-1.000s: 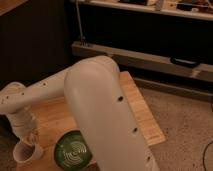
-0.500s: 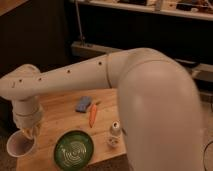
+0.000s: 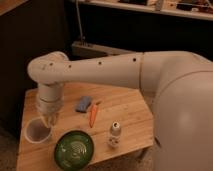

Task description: Place the ceramic cup in the ceramic bowl

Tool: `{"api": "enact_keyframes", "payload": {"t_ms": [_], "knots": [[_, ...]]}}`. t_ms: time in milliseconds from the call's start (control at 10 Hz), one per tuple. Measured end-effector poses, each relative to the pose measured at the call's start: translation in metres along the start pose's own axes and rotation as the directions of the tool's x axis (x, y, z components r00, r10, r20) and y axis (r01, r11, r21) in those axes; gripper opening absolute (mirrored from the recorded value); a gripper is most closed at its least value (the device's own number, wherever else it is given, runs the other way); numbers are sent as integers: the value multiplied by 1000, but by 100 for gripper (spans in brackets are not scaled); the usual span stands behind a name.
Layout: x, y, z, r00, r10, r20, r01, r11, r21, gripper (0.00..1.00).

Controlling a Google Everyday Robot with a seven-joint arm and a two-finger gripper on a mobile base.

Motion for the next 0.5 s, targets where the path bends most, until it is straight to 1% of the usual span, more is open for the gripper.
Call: {"api": "enact_keyframes", "payload": {"t_ms": [200,400,500], "knots": [[25,-34,2,997,78,-13,-77,997,19,2],[45,-55,12,991,124,-40,-123,992,33,2],[61,-65,20,988,146,-57,-143,988,51,2]]}}
